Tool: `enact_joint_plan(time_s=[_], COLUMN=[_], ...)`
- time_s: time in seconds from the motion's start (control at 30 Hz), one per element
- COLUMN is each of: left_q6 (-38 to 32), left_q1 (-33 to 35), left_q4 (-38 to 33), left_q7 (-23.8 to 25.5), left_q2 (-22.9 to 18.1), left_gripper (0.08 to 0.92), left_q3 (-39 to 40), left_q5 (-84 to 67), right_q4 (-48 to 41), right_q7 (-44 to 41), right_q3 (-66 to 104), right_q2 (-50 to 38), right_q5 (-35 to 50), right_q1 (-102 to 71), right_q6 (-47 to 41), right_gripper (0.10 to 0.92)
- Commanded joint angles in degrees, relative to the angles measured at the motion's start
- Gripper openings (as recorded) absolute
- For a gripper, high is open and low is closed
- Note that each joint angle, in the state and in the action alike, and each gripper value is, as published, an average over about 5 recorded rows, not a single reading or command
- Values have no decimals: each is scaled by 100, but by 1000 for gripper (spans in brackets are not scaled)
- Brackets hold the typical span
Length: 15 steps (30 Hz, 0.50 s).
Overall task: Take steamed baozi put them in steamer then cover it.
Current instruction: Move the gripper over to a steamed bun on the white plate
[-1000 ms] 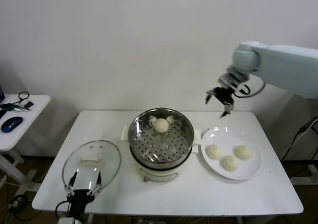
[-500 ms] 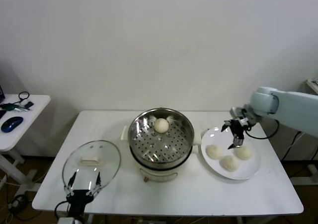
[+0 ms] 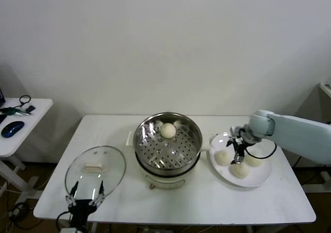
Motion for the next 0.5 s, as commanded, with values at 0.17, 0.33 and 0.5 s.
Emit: enact_joint_plan(time_s=[0.17, 0.33, 0.5], left_q6=[1, -4, -8], left_q1=[-15, -28, -35], left_q4=[19, 47, 53], left_q7=[-3, -4, -5], left_q2=[-4, -9, -17], left_gripper=[823, 823, 823], left_q3=[6, 12, 22], left_q5=[9, 15, 20], right_q4=[-440, -506, -478], right_q7=[172, 181, 76], right_q3=[648, 732, 731], right_q2=[260, 283, 262], right_q5=[-252, -265, -191], right_q1=[-791, -814, -758], right_q6=[-151, -136, -91], right_gripper=[822, 793, 746])
